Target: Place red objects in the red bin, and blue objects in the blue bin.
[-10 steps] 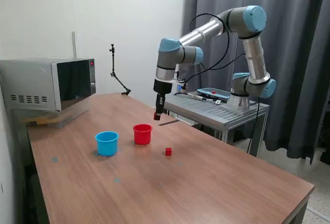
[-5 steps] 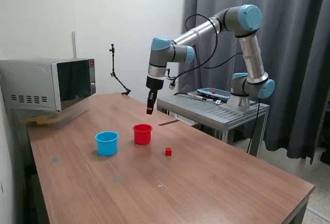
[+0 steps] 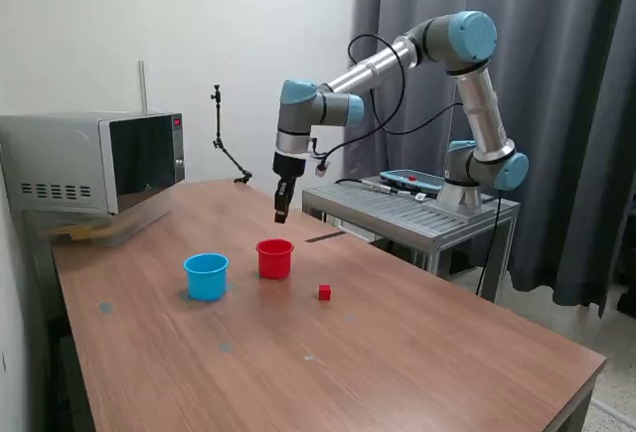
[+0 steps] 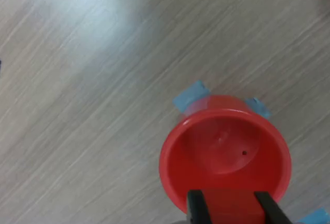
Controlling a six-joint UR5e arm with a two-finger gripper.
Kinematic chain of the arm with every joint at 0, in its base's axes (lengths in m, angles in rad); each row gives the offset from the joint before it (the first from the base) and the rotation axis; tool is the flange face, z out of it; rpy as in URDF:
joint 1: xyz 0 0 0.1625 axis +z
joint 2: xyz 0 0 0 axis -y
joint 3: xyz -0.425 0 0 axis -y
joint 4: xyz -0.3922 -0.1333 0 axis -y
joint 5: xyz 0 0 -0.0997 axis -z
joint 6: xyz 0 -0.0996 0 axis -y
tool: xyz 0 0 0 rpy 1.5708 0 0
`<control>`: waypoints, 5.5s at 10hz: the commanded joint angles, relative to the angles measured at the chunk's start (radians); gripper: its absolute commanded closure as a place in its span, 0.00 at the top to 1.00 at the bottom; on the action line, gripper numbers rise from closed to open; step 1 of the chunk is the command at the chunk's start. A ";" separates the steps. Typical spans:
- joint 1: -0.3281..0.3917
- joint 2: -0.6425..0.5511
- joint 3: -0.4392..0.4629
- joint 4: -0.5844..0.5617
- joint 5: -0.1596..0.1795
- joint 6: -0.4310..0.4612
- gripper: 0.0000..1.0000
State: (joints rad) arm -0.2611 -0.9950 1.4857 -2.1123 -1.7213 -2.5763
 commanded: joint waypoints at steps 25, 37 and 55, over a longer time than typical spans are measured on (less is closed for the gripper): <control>0.052 0.059 -0.004 -0.040 0.048 -0.001 1.00; 0.201 0.064 0.065 -0.038 0.147 0.045 1.00; 0.175 0.173 0.036 -0.089 0.157 -0.047 1.00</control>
State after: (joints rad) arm -0.0805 -0.8233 1.5224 -2.1896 -1.5646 -2.6228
